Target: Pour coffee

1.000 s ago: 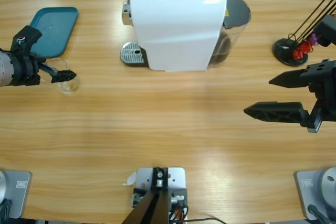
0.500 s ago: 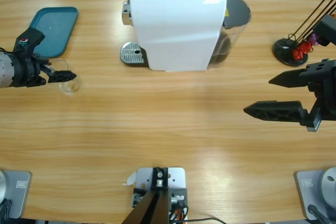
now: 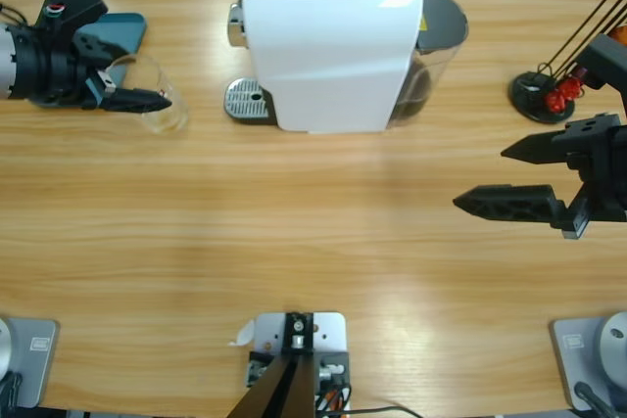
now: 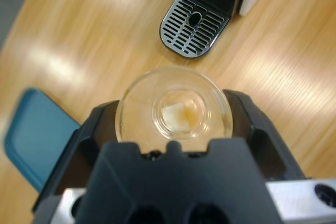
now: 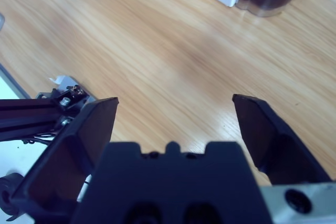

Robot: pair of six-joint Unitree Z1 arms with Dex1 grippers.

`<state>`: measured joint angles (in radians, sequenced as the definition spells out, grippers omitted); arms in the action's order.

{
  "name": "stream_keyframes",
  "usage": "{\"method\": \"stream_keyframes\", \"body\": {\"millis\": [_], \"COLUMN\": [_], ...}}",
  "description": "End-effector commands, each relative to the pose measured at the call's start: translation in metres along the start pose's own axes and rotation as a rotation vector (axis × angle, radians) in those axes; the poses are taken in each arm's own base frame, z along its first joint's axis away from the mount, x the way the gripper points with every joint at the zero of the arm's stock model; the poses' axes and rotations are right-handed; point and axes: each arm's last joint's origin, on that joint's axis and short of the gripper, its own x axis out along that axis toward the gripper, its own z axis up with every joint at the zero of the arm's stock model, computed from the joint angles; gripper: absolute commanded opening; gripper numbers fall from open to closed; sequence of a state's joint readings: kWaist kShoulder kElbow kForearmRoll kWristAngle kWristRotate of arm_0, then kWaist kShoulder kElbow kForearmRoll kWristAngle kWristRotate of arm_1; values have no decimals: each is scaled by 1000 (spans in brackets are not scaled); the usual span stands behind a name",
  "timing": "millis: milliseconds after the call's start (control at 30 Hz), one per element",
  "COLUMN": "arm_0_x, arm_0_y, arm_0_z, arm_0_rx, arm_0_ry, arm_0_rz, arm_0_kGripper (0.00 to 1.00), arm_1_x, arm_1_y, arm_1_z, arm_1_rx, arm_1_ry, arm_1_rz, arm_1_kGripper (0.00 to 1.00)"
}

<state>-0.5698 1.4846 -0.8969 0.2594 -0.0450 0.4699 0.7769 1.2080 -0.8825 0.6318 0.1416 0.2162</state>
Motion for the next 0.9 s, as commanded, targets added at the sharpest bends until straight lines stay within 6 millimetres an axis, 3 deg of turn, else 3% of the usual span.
{"method": "stream_keyframes", "body": {"millis": [33, 333, 700, 900], "arm_0_x": [40, 74, 97, 105], "arm_0_y": [33, 38, 53, 63], "arm_0_z": [16, 27, 26, 40], "arm_0_rx": [149, 187, 242, 262], "arm_0_ry": [80, 70, 34, -3], "arm_0_rz": [-89, -208, -244, -230], "arm_0_kGripper": [0, 0, 0, 0], "arm_1_x": [15, 22, 26, 30], "arm_1_y": [-11, -23, -25, -26], "arm_1_z": [-6, -7, -7, -5], "arm_1_rx": [30, 56, 58, 61], "arm_1_ry": [47, 45, 59, 74], "arm_1_rz": [-5, -6, -1, 0], "arm_1_kGripper": [1000, 1000, 1000, 1000]}}
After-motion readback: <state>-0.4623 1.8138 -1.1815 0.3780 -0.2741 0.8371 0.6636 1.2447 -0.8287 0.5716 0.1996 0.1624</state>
